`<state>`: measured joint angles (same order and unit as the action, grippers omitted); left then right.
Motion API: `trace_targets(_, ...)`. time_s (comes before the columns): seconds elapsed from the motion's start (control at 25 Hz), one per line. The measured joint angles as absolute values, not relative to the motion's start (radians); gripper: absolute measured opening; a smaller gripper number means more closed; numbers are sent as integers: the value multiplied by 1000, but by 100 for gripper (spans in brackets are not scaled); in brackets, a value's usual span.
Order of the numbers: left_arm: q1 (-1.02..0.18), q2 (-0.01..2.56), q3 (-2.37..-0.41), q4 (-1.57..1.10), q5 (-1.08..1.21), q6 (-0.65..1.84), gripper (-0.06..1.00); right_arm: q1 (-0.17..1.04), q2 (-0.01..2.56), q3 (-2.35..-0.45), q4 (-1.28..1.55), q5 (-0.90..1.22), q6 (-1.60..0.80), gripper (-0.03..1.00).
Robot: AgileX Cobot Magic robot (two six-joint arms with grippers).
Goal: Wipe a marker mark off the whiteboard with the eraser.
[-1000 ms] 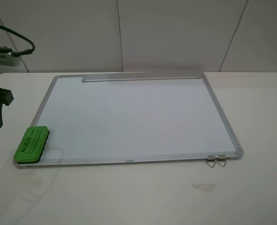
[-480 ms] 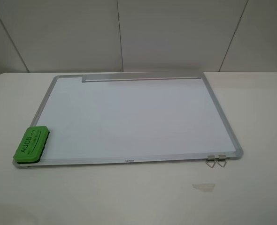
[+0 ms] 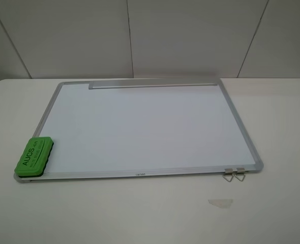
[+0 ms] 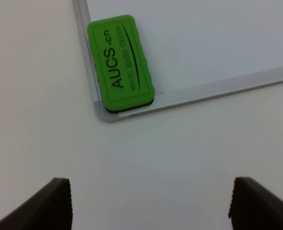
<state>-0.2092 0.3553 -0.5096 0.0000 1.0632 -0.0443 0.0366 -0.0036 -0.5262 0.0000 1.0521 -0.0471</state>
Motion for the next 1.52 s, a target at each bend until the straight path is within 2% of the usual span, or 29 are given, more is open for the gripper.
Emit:
trace_targets(0.56, -206, 330, -510, 0, 1062, -75, 69, 37, -4, -526, 0, 1052, -47, 82)
trace_targets(0.68, -164, 330, -510, 13, 1062, -97, 69, 37, -4, -526, 0, 1052, -47, 82)
trace_targets(0.96, 40, 323, -510, 14, 1061, -100, 69, 37, -4, -526, 0, 1052, -47, 82)
trace_targets(1.52, 52, 43, -507, -23, 1061, -50, 69, 37, -4, -526, 0, 1052, -47, 82)
